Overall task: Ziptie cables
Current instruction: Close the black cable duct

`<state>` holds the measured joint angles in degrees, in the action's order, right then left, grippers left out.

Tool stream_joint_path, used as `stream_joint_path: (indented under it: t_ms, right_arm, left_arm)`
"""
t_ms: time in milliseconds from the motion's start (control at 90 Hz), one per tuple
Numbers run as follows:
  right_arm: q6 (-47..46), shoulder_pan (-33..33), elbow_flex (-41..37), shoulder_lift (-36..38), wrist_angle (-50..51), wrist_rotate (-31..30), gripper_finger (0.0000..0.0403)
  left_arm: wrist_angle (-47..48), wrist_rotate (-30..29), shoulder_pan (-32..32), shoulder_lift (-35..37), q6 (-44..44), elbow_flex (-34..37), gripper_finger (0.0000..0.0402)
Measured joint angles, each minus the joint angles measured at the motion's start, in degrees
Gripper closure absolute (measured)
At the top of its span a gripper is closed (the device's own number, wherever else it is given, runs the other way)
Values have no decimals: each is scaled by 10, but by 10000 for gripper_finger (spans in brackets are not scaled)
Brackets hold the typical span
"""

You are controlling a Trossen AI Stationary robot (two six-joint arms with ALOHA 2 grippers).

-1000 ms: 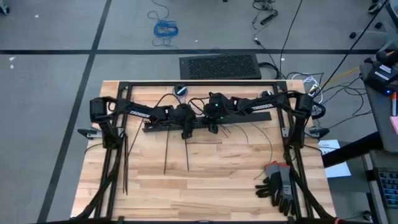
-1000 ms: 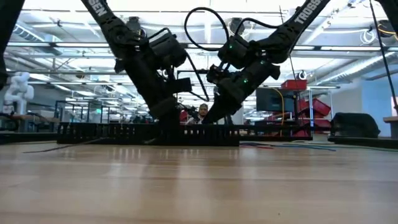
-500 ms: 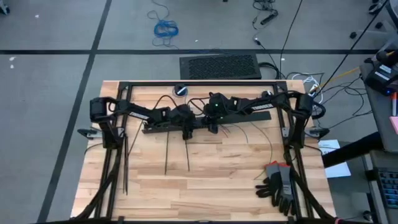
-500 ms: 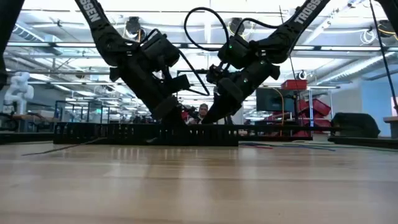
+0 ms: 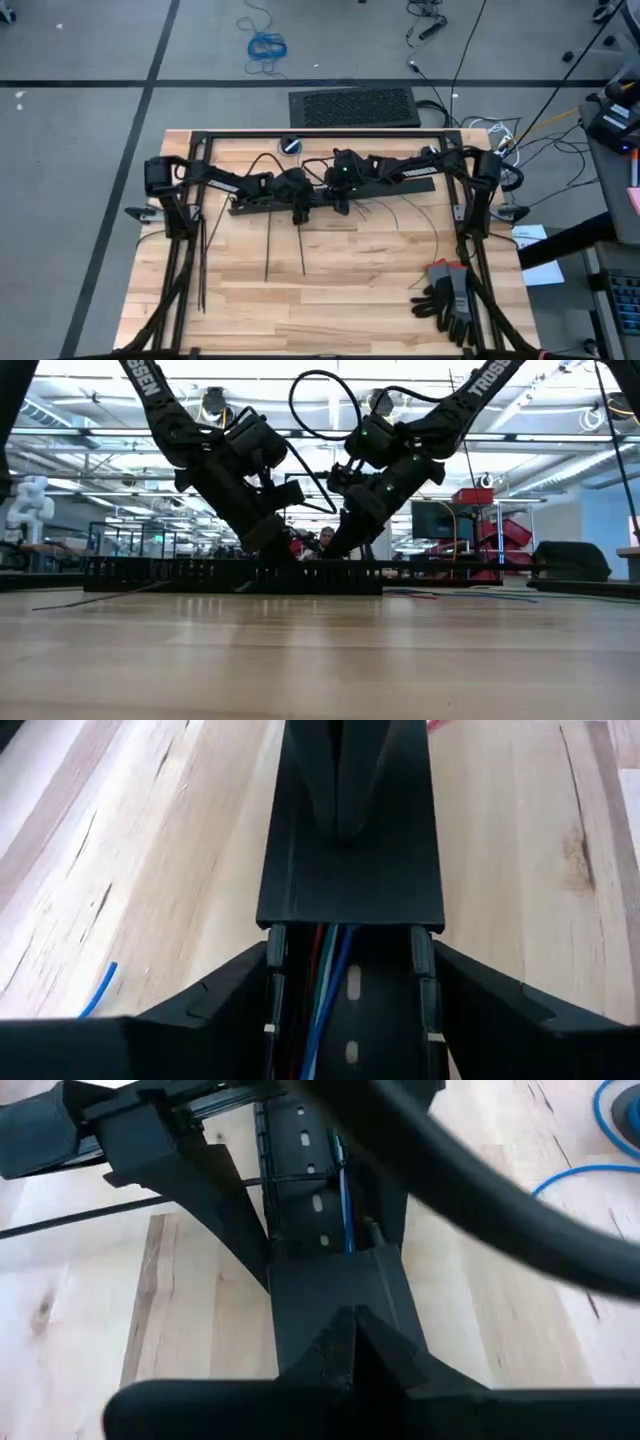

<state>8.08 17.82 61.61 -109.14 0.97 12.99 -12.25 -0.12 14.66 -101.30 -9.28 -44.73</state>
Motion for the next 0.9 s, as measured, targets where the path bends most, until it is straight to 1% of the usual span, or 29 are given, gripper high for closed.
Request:
stream_joint_path:
  t_ms: [400, 567, 689, 800, 900]
  right_arm:
    - [2, -3, 8, -2, -1, 4, 403]
    - [-1, -6, 9, -17, -17, 3, 403]
    - [-11, -5, 10, -22, -22, 3, 403]
    - [-14, -5, 11, -23, -29, -1, 403]
    - [-14, -5, 11, -23, -28, 1, 403]
  left_arm:
    - [-5, -2, 0, -3, 10, 0, 151]
    - [-10, -9, 0, -4, 11, 0, 150]
    - [-6, -38, -1, -4, 15, -1, 134]
    - [32, -54, 2, 7, 16, -7, 113]
    - [71, -64, 2, 26, 16, -9, 104]
